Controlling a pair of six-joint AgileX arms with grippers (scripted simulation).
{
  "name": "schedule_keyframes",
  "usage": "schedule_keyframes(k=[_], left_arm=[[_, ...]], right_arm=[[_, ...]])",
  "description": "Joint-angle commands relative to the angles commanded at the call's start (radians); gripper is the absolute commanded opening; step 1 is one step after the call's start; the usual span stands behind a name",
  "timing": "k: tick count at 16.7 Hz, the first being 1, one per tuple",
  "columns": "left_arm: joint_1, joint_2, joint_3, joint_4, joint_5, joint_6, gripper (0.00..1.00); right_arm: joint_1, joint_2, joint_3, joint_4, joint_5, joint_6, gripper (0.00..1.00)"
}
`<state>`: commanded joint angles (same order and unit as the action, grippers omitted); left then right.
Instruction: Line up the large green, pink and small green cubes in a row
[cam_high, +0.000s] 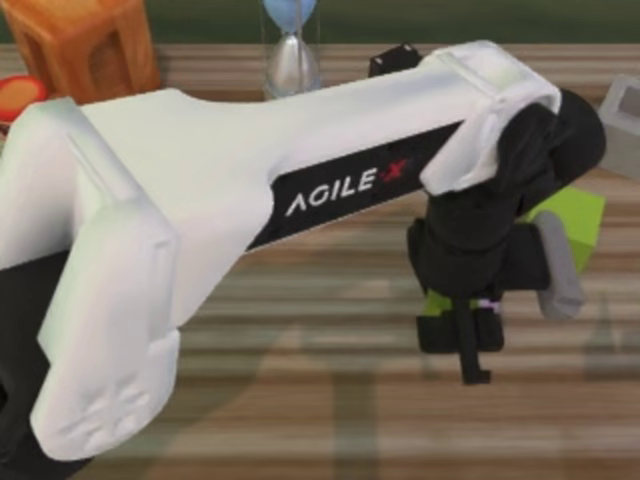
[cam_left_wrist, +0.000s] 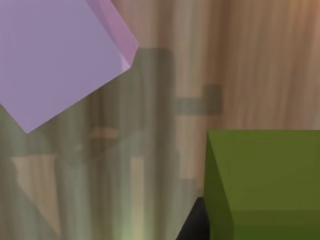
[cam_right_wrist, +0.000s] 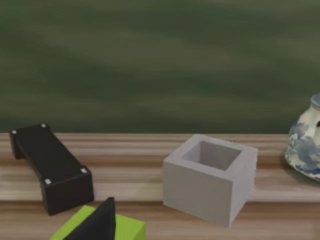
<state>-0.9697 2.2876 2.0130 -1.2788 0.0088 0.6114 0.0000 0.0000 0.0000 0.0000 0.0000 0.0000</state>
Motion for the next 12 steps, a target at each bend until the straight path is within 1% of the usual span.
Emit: schedule_keyframes(k=[3, 9, 12], left_arm=[[0.002, 0.000, -0.015, 0.019, 0.000, 0.002, 0.00], [-0.002, 0.057, -0.145, 0.206, 0.002, -0.003, 0.00], [-0.004, 0.067, -0.164, 0.231, 0.001, -0.003, 0.00]], right_arm=[[0.000, 0.000, 0.000, 0.000, 0.000, 0.000, 1.00], [0.000, 0.000, 0.000, 0.000, 0.000, 0.000, 1.00], [0.000, 0.000, 0.000, 0.000, 0.000, 0.000, 1.00]])
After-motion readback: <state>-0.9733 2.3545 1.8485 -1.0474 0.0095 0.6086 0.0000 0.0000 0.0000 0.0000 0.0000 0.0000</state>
